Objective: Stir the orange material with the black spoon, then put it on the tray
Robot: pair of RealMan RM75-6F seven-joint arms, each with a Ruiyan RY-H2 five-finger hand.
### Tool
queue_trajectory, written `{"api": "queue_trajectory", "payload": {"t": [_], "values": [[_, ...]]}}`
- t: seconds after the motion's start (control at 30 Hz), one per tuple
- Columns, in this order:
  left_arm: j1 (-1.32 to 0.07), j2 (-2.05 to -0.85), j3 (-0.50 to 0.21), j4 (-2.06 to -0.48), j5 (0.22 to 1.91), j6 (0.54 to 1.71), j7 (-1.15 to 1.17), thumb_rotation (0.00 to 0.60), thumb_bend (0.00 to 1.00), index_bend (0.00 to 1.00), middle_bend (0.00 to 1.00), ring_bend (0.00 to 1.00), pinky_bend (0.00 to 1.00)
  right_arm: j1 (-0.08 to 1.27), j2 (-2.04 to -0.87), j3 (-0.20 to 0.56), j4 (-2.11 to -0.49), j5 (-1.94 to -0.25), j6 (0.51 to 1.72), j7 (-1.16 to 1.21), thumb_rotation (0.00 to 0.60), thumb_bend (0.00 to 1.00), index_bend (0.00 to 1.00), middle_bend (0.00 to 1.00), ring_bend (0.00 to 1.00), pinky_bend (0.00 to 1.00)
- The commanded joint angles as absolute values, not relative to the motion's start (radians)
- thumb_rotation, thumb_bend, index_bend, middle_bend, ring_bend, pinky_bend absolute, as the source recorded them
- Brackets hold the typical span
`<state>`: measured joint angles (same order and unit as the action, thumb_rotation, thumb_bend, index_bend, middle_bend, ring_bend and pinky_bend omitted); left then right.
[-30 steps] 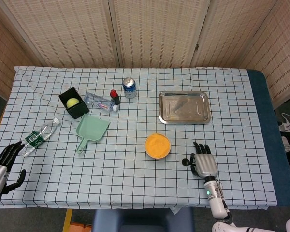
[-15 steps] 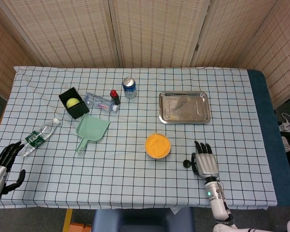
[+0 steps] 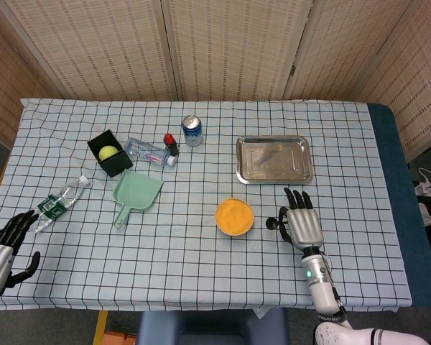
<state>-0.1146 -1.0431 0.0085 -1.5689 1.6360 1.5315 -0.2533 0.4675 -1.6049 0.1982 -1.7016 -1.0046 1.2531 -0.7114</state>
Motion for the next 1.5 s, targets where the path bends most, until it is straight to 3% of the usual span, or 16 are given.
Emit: {"api": "queue_trajectory", "payload": {"t": [0.03,0.23,0.53,0.73,1.0,1.3,1.5], "values": [[-0.116,-1.044,0.009,-1.568,1.635,1.529,-0.25,0.6,0.52,0.0,0.0,0.0,0.18,0.527,-1.623,0.243,-1.717,-0.968,1.242,-0.776,0.6,0.43,0.66,0.04,0.0,0.0],[-0.117,-1.043,0.008,-1.567,1.63,1.524,-0.253,0.6,0.52,0.0,0.0,0.0,0.18,0.615,-1.706,0.274,-1.642,-0.94,1.233,-0.854,0.6,0.43,0.66,0.04,0.0,0.0],[-0.114,-1.038,0.007,-1.561,1.628,1.529,-0.274,0.6,0.52,0.0,0.0,0.0,0.19,0.679,-1.859,0.259,-1.443,-0.997,1.259,-0.849,0.6,0.43,0.65,0.05,0.0,0.0],[-0.115,-1.036,0.007,-1.558,1.625,1.527,-0.284,0.6,0.52,0.0,0.0,0.0,0.18,0.692,-1.891,0.257,-1.399,-1.002,1.243,-0.825,0.6,0.43,0.57,0.05,0.0,0.0],[-0.116,-1.037,0.004,-1.554,1.623,1.528,-0.289,0.6,0.52,0.0,0.0,0.0,0.19,0.684,-1.87,0.237,-1.438,-1.011,1.242,-0.826,0.6,0.43,0.45,0.05,0.0,0.0],[-0.113,-1.042,0.004,-1.553,1.628,1.537,-0.279,0.6,0.52,0.0,0.0,0.0,0.19,0.63,-1.768,0.21,-1.529,-1.091,1.308,-0.765,0.6,0.43,0.45,0.05,0.0,0.0],[-0.117,-1.048,0.003,-1.557,1.623,1.527,-0.257,0.6,0.52,0.0,0.0,0.0,0.19,0.589,-1.735,0.151,-1.436,-1.214,1.348,-0.656,0.6,0.43,0.45,0.05,0.0,0.0]]}}
